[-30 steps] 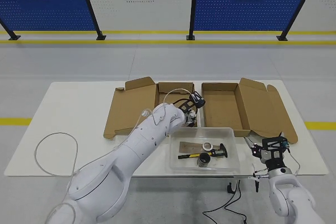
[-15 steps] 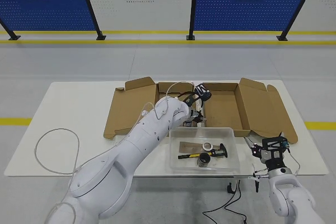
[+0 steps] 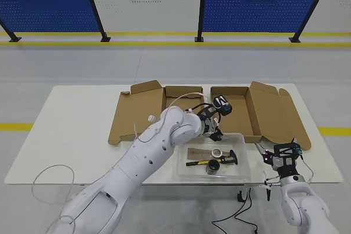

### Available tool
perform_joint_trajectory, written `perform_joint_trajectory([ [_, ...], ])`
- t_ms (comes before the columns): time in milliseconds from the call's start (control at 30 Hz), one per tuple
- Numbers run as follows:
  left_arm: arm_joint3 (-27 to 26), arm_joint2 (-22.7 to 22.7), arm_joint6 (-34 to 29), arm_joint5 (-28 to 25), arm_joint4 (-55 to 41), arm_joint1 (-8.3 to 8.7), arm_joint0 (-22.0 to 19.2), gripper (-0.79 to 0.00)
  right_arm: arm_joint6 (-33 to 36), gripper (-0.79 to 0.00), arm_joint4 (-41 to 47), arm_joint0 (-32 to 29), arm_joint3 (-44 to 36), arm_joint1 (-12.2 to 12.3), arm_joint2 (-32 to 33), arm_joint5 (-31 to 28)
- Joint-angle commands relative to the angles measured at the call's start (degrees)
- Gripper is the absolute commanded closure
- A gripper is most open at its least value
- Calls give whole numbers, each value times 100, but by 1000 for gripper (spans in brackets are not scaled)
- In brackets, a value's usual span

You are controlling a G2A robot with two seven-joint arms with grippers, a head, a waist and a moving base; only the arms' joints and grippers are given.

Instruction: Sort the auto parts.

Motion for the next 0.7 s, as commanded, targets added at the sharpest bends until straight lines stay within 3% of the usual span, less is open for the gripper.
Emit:
perform_joint_trajectory([
  [0,-732,-179,-421,-53,-105,122,501,-742,0,-785,0,0,0,0,0,0],
  [100,-1172,-341,-698,-146,-321,234,990,-677,0,-785,0,0,0,0,0,0],
  [200,-1133,-354,-739,-242,-491,271,1173,-616,0,-785,0,0,0,0,0,0],
  [667,160,135,-683,-285,-806,116,593,-502,0,-785,0,0,0,0,0,0],
])
